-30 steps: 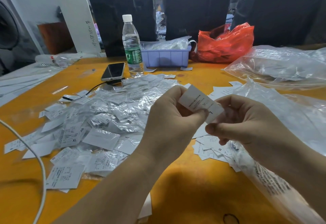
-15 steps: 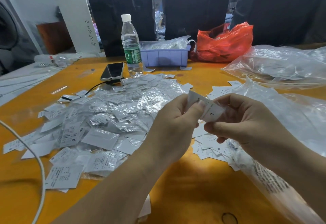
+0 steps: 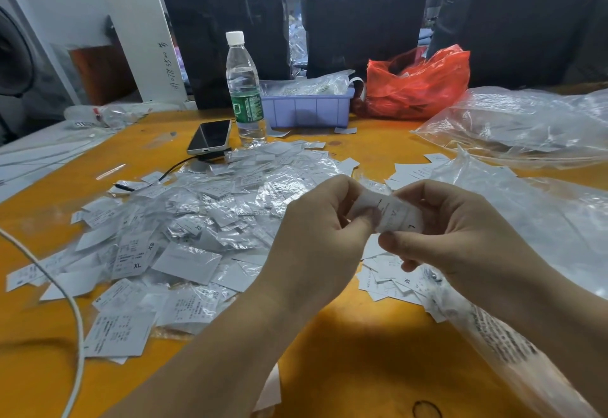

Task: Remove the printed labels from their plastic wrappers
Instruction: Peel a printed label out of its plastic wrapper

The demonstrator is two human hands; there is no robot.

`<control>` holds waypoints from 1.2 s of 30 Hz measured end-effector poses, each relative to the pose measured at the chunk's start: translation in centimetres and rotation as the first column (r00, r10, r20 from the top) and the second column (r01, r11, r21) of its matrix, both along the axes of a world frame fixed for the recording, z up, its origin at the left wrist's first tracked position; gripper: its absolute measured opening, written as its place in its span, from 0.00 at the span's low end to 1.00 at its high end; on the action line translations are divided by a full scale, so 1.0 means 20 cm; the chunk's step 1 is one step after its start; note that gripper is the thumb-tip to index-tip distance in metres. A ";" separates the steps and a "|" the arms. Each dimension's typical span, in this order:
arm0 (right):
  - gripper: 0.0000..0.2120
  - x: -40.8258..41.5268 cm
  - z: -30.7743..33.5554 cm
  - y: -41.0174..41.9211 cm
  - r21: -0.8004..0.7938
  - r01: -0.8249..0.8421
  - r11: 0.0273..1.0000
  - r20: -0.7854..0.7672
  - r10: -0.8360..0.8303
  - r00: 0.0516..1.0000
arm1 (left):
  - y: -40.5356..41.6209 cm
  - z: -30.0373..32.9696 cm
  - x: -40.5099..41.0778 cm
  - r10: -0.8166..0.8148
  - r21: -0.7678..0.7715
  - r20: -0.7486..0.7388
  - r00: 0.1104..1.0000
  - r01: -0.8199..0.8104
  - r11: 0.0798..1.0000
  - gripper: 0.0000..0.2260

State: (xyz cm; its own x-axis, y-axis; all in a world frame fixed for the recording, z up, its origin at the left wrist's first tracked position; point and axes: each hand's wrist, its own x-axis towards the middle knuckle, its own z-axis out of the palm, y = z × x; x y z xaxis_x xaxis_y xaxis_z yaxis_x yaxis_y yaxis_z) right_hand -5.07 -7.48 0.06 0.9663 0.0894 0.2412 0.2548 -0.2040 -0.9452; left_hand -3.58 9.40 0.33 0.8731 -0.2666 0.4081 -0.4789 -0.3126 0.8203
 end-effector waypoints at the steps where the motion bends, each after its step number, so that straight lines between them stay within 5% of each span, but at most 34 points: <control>1: 0.15 0.00 0.00 0.00 -0.002 0.003 1.000 0.006 -0.003 1.000 | 0.00 0.00 0.00 -0.001 0.032 0.030 1.000 0.000 0.999 0.05; 10: 0.16 0.01 -0.01 -0.02 -0.001 0.039 0.999 0.000 -0.039 0.999 | 0.01 0.00 0.00 0.122 -0.008 0.089 0.988 -0.122 0.993 0.06; 36: 0.18 0.00 0.00 -0.01 0.015 -0.052 0.999 0.045 0.052 0.998 | 0.03 0.02 0.02 -0.194 -0.020 -0.162 0.968 0.194 0.981 0.11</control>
State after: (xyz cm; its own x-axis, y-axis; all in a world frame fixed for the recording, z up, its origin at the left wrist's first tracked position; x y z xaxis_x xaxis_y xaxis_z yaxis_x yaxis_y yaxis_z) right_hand -5.16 -7.71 0.10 0.9488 0.1350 0.2855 0.3063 -0.1740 -0.9359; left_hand -3.21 9.94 0.65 0.8594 -0.4363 0.2668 -0.3908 -0.2238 0.8929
